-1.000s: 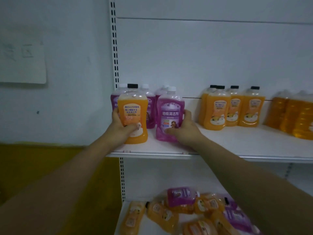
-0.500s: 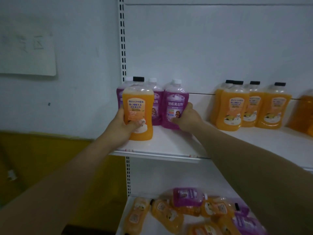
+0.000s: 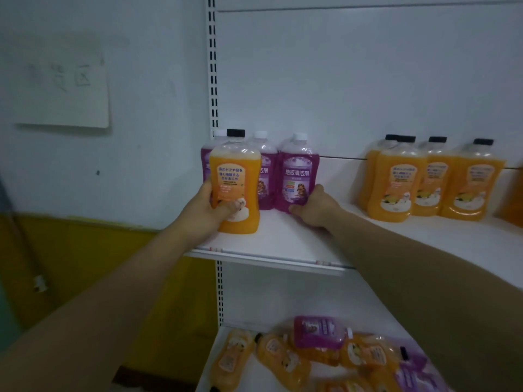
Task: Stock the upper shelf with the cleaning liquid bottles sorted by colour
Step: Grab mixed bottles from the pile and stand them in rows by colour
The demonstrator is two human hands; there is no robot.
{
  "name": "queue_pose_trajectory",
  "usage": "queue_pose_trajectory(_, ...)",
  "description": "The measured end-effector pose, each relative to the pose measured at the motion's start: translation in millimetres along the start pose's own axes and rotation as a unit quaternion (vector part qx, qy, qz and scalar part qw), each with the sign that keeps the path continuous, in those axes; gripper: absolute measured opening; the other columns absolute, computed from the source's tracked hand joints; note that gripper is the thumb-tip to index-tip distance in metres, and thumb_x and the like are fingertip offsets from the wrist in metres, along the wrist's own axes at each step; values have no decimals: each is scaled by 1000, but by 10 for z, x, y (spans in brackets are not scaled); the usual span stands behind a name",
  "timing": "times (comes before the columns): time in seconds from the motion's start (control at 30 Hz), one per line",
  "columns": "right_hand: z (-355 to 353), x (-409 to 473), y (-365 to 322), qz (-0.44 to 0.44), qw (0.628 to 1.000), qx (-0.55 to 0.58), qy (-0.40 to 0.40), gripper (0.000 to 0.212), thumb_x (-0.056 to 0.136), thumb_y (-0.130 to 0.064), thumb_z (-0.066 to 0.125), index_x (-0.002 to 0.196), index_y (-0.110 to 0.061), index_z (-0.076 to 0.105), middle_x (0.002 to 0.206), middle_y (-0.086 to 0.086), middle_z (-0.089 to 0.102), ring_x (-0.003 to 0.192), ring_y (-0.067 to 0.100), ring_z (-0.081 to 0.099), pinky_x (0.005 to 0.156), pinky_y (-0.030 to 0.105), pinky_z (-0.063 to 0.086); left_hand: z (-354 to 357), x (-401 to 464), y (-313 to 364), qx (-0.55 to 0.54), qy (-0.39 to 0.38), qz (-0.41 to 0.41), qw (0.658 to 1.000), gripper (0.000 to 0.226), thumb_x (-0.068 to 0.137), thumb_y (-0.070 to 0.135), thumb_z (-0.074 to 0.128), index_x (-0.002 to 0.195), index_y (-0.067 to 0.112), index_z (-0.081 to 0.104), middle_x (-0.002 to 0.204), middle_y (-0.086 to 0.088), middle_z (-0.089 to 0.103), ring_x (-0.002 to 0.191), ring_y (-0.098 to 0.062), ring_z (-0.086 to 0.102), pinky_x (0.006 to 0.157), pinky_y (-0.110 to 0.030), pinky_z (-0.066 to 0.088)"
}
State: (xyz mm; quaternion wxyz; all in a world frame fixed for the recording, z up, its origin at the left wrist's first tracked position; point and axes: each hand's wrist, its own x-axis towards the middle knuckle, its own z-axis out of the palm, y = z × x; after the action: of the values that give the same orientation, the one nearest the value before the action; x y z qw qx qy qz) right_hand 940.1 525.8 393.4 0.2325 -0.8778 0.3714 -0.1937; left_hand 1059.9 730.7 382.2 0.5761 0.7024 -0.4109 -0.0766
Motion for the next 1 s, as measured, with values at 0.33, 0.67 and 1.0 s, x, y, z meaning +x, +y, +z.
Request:
queue_pose_trajectory(0.33, -212, -814, 140, 39, 990, -135, -6, 75, 89, -62, 49, 145, -13, 35, 146, 10, 44, 129, 29, 46, 105, 40, 40, 86, 39, 170, 24, -76, 10, 997, 72, 77, 27, 77, 136, 25, 36, 124, 9, 54, 112, -14, 52, 97, -35, 41)
queue_pose_trajectory(0.67, -577, -1539, 577, 117, 969, -216, 7, 84, 83, -79, 30, 141, -19, 42, 143, 8, 47, 125, 29, 47, 103, 47, 39, 792, -153, 536, 4, -164, 67, 984, 76, 76, 14, 77, 137, 20, 33, 127, 5, 52, 110, -14, 50, 95, -34, 41)
queue_pose_trajectory(1.0, -1253, -1680, 1540, 137, 958, -251, 12, 86, 83, -82, 26, 146, -24, 34, 151, 7, 37, 135, 31, 37, 110, 53, 28, 1883, -350, 1023, 5, -175, 105, 979, 72, 81, 17, 73, 140, 19, 32, 136, 1, 46, 117, -18, 50, 97, -35, 43)
